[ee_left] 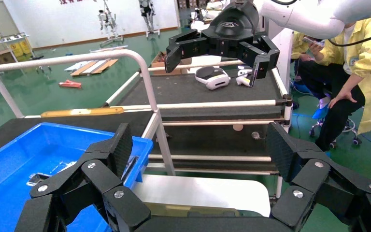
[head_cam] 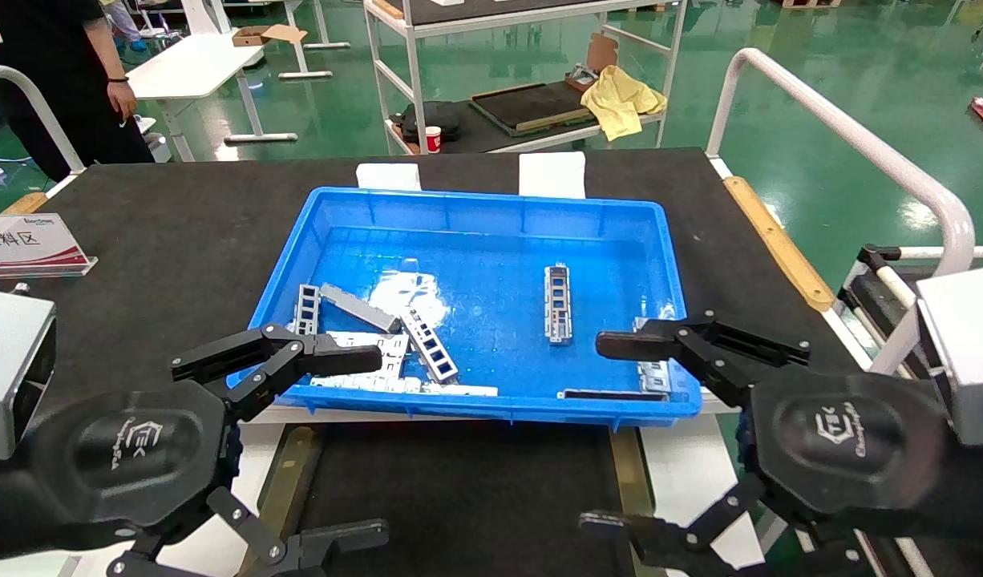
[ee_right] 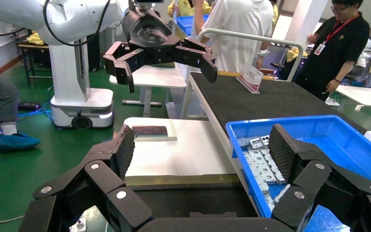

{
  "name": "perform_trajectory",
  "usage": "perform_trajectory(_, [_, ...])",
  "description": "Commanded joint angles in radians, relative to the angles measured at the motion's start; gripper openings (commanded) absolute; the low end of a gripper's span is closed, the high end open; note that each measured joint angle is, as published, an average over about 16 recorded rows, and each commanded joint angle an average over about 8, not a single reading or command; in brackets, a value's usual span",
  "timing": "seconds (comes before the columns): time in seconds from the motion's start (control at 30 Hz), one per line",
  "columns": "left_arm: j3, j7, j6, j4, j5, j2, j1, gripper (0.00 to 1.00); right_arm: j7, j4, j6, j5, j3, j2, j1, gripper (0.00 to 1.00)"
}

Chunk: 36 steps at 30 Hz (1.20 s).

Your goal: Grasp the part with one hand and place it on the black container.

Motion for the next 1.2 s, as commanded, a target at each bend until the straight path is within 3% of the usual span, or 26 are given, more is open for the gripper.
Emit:
perform_trajectory(0.03, [0.000,0.000,0.001,0.000,-0.001,-0.001,0.001,1.00,0.000,0.000,0.000,0.000,0.000,0.000,0.000,1.00])
perform_trajectory(0.33, [0.018,0.007,-0.025,0.018,0.035,0.035,-0.022,1.00,0.000,0.000,0.000,0.000,0.000,0.000,0.000,1.00])
perform_trajectory(0.6, [0.064,0.019,-0.080,0.094,0.114,0.137,-0.080,1.00,0.000,0.000,0.000,0.000,0.000,0.000,0.000,1.00])
perform_trajectory(1.2, [0.177,0.174,-0.244,0.582,0.306,0.484,-0.265,1.00,0.000,0.000,0.000,0.000,0.000,0.000,0.000,1.00])
